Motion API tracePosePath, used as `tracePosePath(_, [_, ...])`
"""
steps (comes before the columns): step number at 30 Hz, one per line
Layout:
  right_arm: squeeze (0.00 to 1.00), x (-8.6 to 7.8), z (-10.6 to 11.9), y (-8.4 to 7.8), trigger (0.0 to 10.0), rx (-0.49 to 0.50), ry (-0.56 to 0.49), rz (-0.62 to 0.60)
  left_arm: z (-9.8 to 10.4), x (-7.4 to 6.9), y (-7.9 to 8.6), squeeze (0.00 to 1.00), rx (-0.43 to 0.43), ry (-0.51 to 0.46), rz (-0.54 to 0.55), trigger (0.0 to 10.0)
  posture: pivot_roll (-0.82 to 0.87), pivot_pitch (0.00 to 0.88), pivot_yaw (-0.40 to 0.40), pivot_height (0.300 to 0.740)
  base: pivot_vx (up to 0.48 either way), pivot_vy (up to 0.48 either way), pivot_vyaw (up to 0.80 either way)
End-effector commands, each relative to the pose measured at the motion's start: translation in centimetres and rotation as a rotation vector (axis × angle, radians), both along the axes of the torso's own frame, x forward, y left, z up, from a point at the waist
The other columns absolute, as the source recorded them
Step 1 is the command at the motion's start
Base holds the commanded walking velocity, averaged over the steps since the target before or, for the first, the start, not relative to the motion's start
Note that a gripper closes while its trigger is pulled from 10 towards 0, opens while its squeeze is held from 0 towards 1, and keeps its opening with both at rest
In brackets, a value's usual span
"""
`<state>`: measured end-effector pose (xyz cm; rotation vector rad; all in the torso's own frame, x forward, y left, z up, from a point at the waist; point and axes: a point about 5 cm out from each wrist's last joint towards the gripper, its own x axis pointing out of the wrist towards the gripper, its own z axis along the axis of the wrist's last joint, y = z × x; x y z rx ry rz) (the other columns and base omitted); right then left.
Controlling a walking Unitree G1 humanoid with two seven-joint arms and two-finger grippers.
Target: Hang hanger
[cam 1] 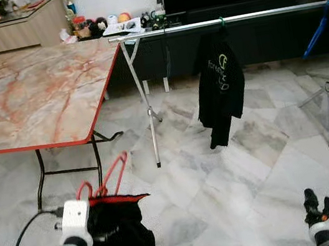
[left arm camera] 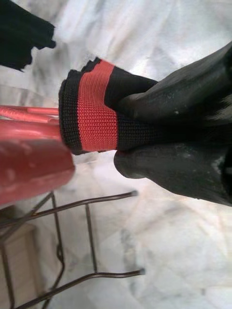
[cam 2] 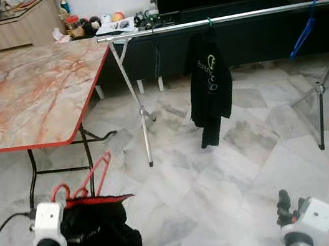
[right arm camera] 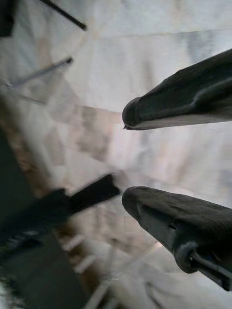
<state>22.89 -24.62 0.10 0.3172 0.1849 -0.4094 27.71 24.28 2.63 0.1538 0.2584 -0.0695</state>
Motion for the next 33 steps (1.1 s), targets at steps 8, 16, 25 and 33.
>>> tracePosePath(8, [0.00, 5.5, 4.7, 2.5, 10.0, -0.326, -0.070, 0.471, 3.1, 2.2, -2.3, 0.00, 0.146, -0.042, -0.390, 10.0, 0.01, 0.102, 0.070, 0.740, 0.000, 0.000, 0.00])
tracePosePath(16, [0.00, 8.1, 10.3, 7.3, 10.0, -0.612, -0.160, 1.301, 3.5, 2.5, -5.4, 0.00, 0.357, 0.036, -0.783, 10.0, 0.01, 0.080, 0.053, 0.740, 0.000, 0.000, 0.00])
tracePosePath(25, [0.00, 5.6, 8.3, 10.2, 10.0, -0.436, 0.055, 1.961, 5.0, 2.5, -8.8, 0.00, 0.497, 0.102, -1.160, 10.0, 0.04, 0.065, 0.033, 0.740, 0.000, 0.000, 0.00])
tracePosePath(33, [0.00, 5.9, 6.3, 12.1, 10.0, -0.350, 0.136, 2.003, 7.0, 3.3, -12.0, 0.00, 0.499, 0.106, -1.320, 10.0, 0.06, 0.054, 0.020, 0.740, 0.000, 0.000, 0.00])
